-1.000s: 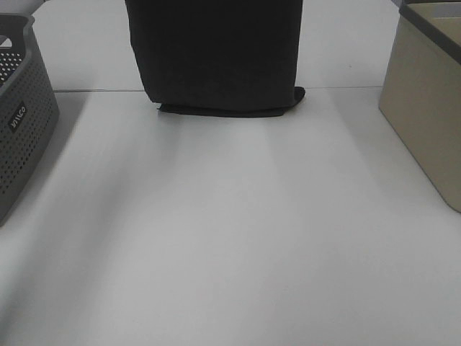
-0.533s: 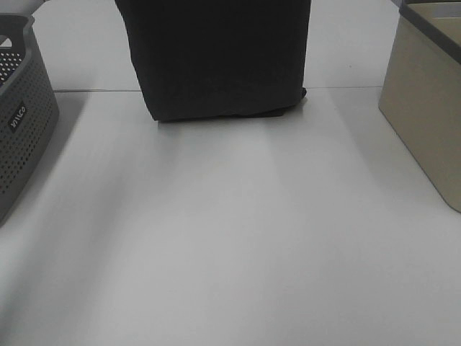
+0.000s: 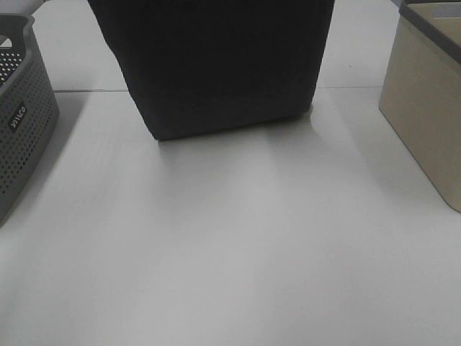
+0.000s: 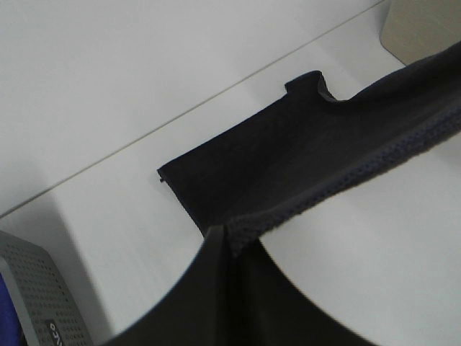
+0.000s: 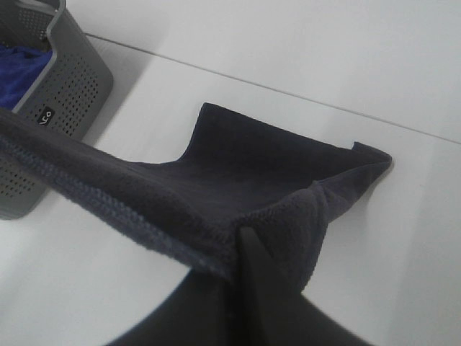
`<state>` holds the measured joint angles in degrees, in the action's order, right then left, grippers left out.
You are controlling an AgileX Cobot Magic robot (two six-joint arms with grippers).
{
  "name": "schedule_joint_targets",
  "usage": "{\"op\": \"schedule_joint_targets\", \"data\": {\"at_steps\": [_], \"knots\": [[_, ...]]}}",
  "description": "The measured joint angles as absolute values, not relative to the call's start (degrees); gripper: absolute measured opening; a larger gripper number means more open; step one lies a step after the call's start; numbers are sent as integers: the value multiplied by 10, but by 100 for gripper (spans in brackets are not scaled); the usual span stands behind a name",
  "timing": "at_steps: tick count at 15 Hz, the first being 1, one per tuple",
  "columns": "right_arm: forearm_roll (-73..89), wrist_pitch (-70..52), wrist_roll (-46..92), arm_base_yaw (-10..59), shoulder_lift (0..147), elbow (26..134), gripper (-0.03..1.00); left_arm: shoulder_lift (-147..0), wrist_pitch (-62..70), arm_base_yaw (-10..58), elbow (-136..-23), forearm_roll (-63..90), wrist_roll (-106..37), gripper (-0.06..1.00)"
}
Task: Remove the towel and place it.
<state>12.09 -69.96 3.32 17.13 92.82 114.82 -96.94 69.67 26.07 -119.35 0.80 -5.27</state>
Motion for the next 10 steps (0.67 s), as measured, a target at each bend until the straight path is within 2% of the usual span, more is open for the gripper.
{"op": "schedule_joint_targets", "data": {"at_steps": [7,10], "knots": [[144,-698,31,172,768,932,2,-846,689,298,-982,57,0,0],[152,-698,21,172,705,835,2,-782,683,335,-875,70,20,0]]}}
